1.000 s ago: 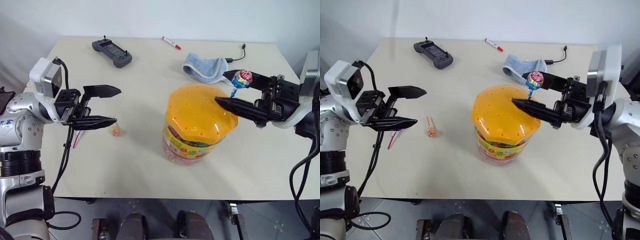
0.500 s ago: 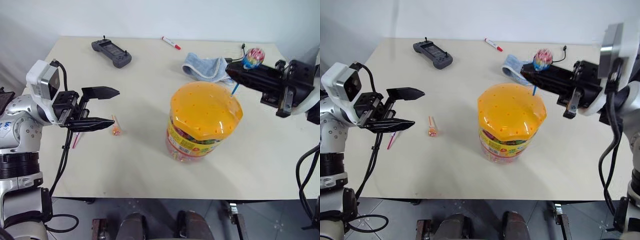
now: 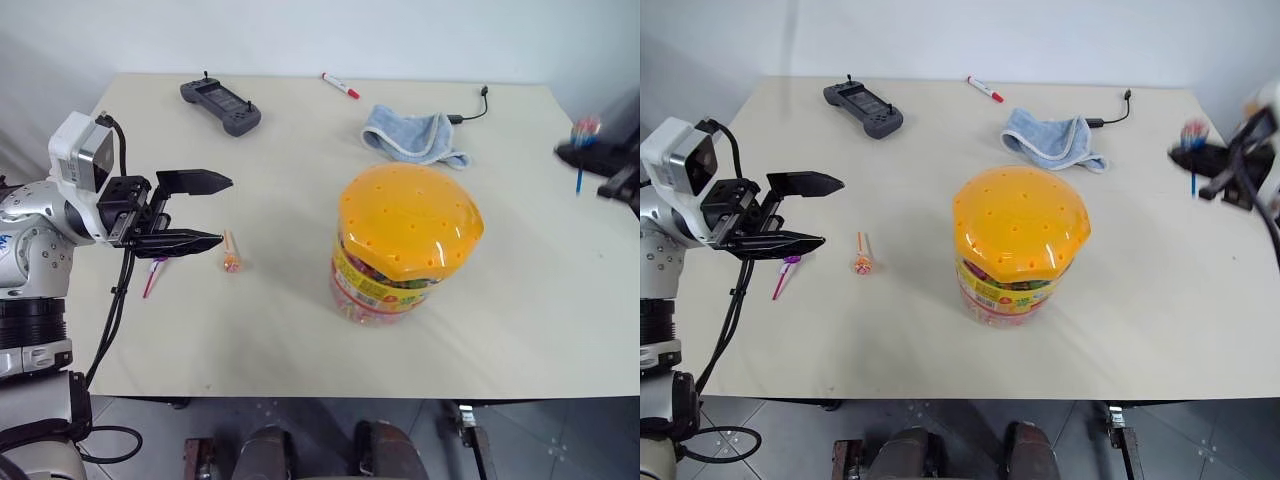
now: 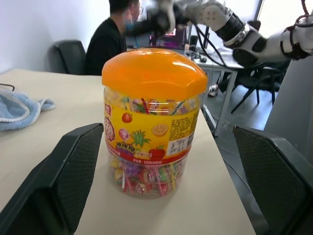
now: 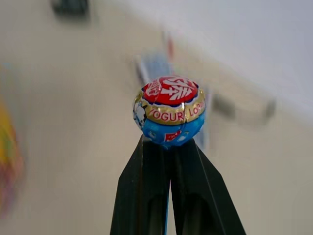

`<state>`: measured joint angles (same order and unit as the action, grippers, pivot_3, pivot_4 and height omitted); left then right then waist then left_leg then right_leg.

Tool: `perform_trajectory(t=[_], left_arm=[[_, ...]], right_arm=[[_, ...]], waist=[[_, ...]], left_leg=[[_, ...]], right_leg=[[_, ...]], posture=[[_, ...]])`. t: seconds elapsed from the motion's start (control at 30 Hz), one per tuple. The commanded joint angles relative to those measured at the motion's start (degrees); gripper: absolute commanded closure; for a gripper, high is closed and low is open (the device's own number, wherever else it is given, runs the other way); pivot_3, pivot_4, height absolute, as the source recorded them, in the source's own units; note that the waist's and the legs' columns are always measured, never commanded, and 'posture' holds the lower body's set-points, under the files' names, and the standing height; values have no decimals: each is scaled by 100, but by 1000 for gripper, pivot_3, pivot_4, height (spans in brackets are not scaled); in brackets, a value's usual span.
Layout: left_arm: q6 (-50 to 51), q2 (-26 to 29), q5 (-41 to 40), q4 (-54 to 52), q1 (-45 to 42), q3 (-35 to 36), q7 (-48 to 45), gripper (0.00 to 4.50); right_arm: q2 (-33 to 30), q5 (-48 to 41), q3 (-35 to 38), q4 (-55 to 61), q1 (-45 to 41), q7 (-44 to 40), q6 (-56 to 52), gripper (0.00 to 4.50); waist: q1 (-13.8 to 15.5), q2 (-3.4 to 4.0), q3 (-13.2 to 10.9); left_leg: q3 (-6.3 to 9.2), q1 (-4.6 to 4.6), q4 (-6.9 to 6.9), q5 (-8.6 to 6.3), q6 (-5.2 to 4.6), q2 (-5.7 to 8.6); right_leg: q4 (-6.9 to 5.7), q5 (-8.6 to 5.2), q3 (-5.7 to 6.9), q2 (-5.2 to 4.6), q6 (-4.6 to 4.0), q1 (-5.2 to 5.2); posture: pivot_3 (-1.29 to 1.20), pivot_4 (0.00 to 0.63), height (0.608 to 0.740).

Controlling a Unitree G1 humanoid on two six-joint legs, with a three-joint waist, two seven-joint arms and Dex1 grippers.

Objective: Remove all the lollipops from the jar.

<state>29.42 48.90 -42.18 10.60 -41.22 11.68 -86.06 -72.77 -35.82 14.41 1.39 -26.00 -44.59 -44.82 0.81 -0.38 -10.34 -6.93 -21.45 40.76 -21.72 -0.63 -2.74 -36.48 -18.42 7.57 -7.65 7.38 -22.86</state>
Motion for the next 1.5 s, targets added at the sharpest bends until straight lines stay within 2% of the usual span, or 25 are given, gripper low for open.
perform_trajectory(t=[0.03, 0.17, 0.4, 0.47, 0.5, 0.73, 0.87, 1.03, 1.13, 1.33, 1.5], left_arm=[[-127, 235, -55, 35, 20, 13, -643, 0], [-77, 391, -175, -85, 208, 108, -608, 0], [24, 482, -341, -352, 413, 210, -401, 0], [56, 493, -374, -406, 439, 233, -372, 0], [70, 497, -377, -422, 447, 237, -356, 0], [15, 522, -260, -399, 474, 166, -321, 0], [21, 453, -230, -323, 401, 83, -268, 0], [30, 339, 33, -58, 265, -36, 176, 0], [-84, 290, 337, 69, 305, -153, 375, 0], [164, 159, 651, 64, 457, -135, 1164, 0], [355, -63, 225, -516, 1004, 320, 1431, 0]], right_arm=[[-60, 624, -289, -530, 217, -17, 30, 4478], [346, 1039, -567, -1161, 453, 156, 75, 4478], [939, 1523, -533, -1913, 400, 267, 524, 4478], [1020, 1645, -464, -2129, 353, 374, 666, 3928], [1028, 1673, -427, -2182, 374, 359, 723, 3824], [986, 1520, 79, -1688, 831, 97, 816, 1434], [989, 1328, 904, -1236, 1179, -30, 1085, 77], [1271, 665, 1873, -21, 1681, -682, 1405, 31], [1535, 223, 2077, 766, 2127, -1293, 1612, 31], [1853, 292, 1673, 1283, 2832, -2280, 2627, 31], [2051, 349, 1051, 1460, 3130, -2641, 2966, 31]], waist=[[-27, 0, 0], [-57, 1, 0], [-91, 4, -1], [-98, 4, -1], [-91, 4, -1], [-86, 4, -1], [-76, 4, -1], [-74, 4, -1], [-63, 3, -1], [4, 3, -1], [19, 3, -1]], left_leg=[[-2, 0, 0, 0, 0, 0], [-4, -3, -4, 0, 0, 1], [-5, -7, -7, 0, 1, 0], [-6, -7, -8, 0, 1, 1], [-6, -7, -8, 0, 1, 0], [-3, -7, -8, 0, 1, 0], [-6, -8, -8, 0, 1, 1], [-5, -6, -6, 0, 1, 0], [-5, -6, -8, 0, 1, 1], [-4, -6, -3, 0, 1, 5], [-3, -3, 1, 0, 1, 3]], right_leg=[[0, 0, -1, 0, 0, -1], [-1, 0, -2, -2, 0, -9], [-2, 0, -4, -2, 0, -17], [-1, 0, -5, -2, 0, -17], [-1, 0, -4, -1, 0, -17], [-3, 0, -4, -1, 0, -17], [-2, 0, -6, -2, 0, -17], [-3, 0, -7, 2, 0, -17], [-2, 0, -7, 2, 0, -17], [-2, 1, -9, 0, 1, -13], [-3, 0, -9, 0, 1, -11]], posture=[[0, 150, 740], [0, 150, 740], [0, 150, 740], [0, 150, 740], [0, 150, 740], [0, 150, 740], [0, 150, 740], [0, 150, 740], [0, 150, 740], [0, 150, 740], [0, 150, 740]])
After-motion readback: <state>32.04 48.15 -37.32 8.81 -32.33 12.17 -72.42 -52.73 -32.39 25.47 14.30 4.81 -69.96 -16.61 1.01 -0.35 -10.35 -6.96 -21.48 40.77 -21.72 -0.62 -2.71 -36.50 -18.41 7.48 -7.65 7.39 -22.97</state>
